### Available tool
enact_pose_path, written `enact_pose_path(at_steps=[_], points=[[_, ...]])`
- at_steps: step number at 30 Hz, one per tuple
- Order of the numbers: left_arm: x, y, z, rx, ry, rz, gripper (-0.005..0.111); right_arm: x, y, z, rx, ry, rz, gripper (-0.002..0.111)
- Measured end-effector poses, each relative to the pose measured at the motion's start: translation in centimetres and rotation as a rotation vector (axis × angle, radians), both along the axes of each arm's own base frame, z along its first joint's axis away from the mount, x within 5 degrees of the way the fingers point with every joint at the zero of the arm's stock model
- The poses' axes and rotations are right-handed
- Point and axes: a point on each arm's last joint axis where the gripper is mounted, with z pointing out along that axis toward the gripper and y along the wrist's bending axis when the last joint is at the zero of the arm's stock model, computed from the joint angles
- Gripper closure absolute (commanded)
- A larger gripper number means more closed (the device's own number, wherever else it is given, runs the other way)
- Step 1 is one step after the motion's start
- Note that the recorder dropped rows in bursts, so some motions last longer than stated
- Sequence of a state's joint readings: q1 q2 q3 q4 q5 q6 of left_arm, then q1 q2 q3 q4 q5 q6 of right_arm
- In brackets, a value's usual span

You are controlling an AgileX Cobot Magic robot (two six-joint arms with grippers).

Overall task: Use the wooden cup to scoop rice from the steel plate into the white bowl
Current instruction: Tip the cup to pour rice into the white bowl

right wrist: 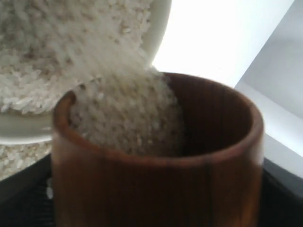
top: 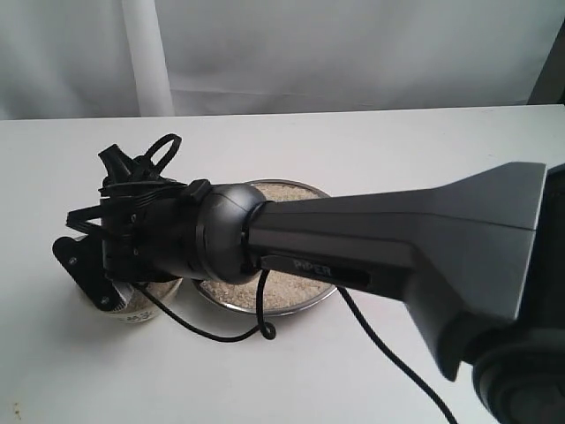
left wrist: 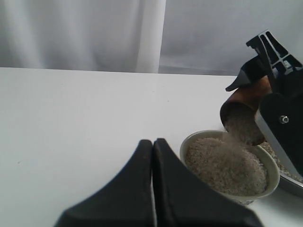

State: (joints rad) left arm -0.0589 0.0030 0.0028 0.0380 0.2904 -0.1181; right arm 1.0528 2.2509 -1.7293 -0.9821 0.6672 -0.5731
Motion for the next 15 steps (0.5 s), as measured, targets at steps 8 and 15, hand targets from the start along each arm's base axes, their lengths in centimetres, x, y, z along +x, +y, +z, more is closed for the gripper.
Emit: enact_pose_path(at_steps=[8,15], points=[[0.00,0.00,0.00,0.000,0.000,0.000,0.107,0.21,0.18,0.38,-0.051,-0.085,0.051,0.108],[0.00,0.00,0.00,0.000,0.000,0.000,0.107,-0.25,0.86,0.72,-0.104,-0.176,0.119,0.108]])
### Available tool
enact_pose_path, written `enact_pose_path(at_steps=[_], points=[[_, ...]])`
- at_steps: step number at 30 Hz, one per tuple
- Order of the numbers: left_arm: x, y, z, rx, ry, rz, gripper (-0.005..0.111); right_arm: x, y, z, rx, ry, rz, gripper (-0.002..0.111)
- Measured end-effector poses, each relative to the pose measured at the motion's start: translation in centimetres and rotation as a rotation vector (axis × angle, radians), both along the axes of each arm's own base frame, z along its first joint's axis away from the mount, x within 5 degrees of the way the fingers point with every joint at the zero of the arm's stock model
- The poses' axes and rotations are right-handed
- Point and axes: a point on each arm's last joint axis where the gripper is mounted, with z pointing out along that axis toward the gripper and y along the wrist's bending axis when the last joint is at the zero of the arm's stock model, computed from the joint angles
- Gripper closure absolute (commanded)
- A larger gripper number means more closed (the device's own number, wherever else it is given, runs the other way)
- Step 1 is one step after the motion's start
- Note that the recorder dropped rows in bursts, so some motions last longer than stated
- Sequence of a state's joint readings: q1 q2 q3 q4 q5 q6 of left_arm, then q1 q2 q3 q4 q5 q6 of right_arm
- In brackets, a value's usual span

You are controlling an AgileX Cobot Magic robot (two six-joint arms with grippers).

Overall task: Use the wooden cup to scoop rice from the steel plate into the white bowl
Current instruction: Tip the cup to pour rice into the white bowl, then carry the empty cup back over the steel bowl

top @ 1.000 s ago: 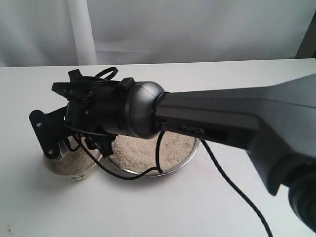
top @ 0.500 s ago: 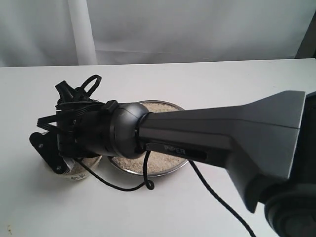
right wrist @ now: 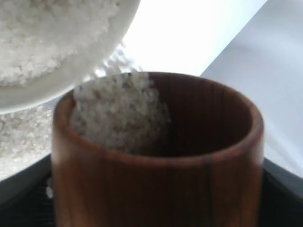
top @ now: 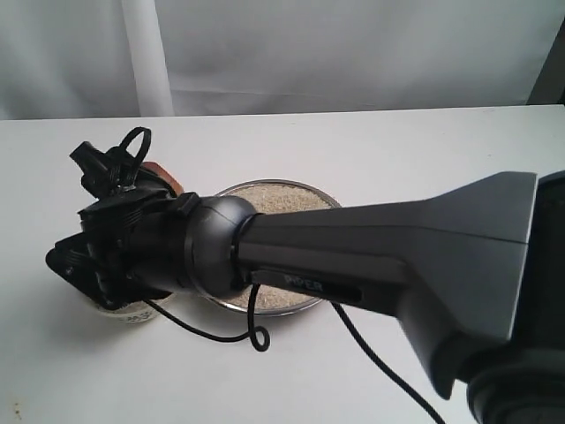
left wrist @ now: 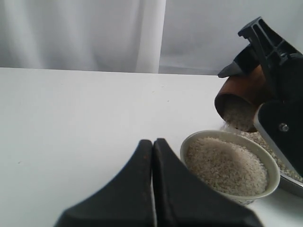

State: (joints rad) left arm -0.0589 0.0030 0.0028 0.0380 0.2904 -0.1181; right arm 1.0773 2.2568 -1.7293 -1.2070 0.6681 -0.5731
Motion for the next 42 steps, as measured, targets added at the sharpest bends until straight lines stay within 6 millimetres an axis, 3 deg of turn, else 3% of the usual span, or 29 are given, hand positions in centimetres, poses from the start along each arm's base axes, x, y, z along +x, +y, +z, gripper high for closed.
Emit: enact_pose_path(at_steps=[28,33,42], points=[[0.0,0.0,0.0,0.000,0.000,0.000,0.107,-0.8,0.7,0.9,-0.126,-0.187,0.045,0.108],[0.0,0.0,0.0,0.000,0.000,0.000,0.107,-0.8,0.4,0.7,-0.054,-0.147,-0.028,0.108],[0.0,0.0,0.0,0.000,0.000,0.000,0.107,-1.3,0.0,-0.5,0.334,0.100,-0.338,0.108]])
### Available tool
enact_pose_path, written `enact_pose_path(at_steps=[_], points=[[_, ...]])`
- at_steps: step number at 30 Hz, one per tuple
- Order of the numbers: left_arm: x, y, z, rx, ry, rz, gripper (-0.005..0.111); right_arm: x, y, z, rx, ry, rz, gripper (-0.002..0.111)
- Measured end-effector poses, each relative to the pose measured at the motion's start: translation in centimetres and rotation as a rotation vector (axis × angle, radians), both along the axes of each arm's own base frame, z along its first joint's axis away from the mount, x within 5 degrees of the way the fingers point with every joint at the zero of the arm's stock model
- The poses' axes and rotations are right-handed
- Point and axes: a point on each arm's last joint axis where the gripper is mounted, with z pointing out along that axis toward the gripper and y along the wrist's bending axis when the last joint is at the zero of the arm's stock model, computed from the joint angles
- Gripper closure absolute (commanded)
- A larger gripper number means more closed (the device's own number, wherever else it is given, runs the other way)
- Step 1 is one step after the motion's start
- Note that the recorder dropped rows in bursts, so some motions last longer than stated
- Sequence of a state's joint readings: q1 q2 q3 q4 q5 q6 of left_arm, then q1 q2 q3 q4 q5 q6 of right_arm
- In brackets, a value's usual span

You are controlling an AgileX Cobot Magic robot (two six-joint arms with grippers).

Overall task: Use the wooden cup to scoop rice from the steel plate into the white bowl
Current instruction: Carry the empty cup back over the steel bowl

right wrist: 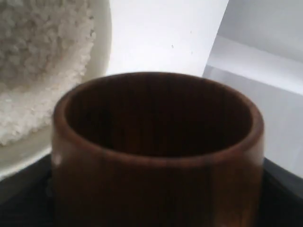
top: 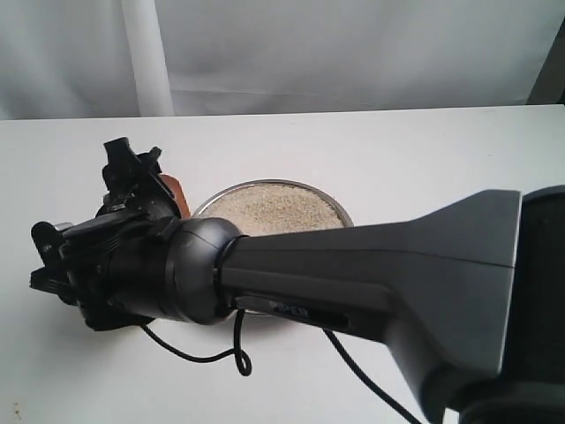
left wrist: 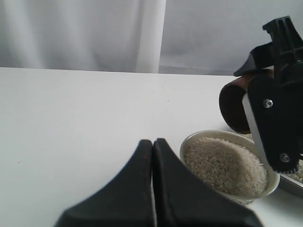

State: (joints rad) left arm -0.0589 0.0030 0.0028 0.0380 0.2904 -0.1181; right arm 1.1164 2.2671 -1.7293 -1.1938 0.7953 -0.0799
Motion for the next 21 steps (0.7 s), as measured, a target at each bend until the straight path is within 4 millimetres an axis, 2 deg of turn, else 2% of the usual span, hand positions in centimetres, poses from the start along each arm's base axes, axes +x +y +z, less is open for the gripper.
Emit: enact_pose_path(at_steps=[5,7,9,10,11,12,14,16,21], points=[[0.0,0.0,0.0,0.000,0.000,0.000,0.107,-0.2,-0.4,0.4,0.177,0.115,-0.139,0.108],[0.0,0.0,0.0,0.000,0.000,0.000,0.107,0.2,-1.2,2.2,0.265,0.146,-0.191,0.108],[0.0,0.0,0.0,0.000,0.000,0.000,0.107,1.2,-2.7,5.0,0.351,0.152,-0.244,0.108],[0.0,0.0,0.0,0.000,0.000,0.000,0.107,2.0,-4.1,7.3,0.412,0.151,-0.285,0.108],[0.0,0.0,0.0,0.000,0.000,0.000,0.107,2.6,-5.0,8.3,0.439,0.149,-0.312,0.108],[0.0,0.0,0.0,0.000,0.000,0.000,0.107,3.6,-6.8,10.0,0.461,0.135,-0.360,0.108],[0.0,0.0,0.0,0.000,0.000,0.000,0.107,5.1,-9.3,11.3,0.415,0.101,-0.422,0.108],[0.0,0.0,0.0,0.000,0.000,0.000,0.107,6.2,-10.9,10.4,0.320,0.093,-0.435,0.108],[0.0,0.0,0.0,0.000,0.000,0.000,0.107,7.7,-14.0,4.6,0.073,0.145,-0.310,0.108]])
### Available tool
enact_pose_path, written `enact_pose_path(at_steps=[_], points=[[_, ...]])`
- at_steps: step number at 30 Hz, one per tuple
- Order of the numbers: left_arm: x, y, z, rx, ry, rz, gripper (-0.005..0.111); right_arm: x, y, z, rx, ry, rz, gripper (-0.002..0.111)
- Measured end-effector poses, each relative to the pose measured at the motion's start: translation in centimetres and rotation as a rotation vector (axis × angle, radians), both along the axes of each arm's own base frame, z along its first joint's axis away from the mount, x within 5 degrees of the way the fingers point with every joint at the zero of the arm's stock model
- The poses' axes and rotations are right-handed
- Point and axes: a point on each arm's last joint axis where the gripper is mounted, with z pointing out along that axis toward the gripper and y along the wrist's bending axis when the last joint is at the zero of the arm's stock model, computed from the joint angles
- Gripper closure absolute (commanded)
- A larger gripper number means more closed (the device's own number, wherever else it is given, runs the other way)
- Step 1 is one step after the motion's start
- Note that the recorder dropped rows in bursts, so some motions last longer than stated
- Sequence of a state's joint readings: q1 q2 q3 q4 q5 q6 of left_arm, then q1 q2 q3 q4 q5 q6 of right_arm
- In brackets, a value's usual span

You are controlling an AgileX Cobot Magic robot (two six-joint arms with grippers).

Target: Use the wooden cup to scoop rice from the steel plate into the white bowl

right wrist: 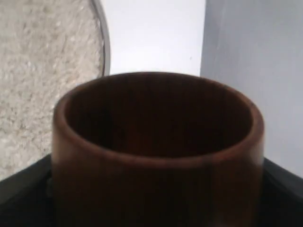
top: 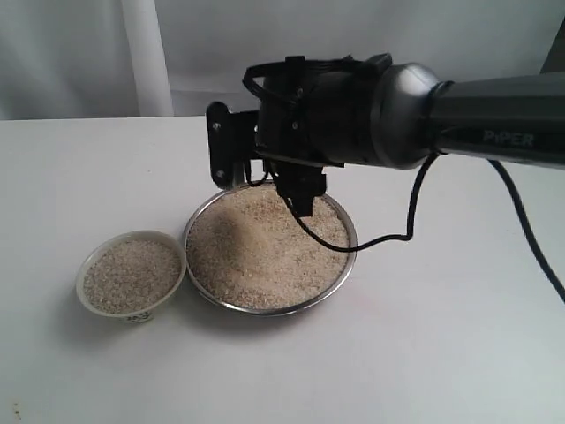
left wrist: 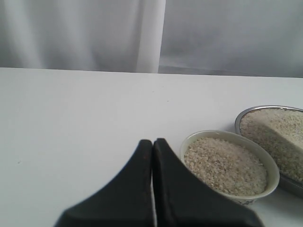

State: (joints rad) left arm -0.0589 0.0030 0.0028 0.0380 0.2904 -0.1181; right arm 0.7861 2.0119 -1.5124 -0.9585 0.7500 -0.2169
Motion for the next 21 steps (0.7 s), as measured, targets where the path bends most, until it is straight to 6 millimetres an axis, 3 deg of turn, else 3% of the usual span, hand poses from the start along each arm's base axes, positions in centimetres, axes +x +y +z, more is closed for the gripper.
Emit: enact_pose_path(at_steps=[10,21], points=[[0.0,0.0,0.0,0.000,0.000,0.000,0.107,1.8,-0.5,-6.5,-0.354,0.009,0.119,0.108],[0.0,0.0,0.0,0.000,0.000,0.000,0.107,2.2,-0.8,-8.6,-0.482,0.016,0.125,0.108]])
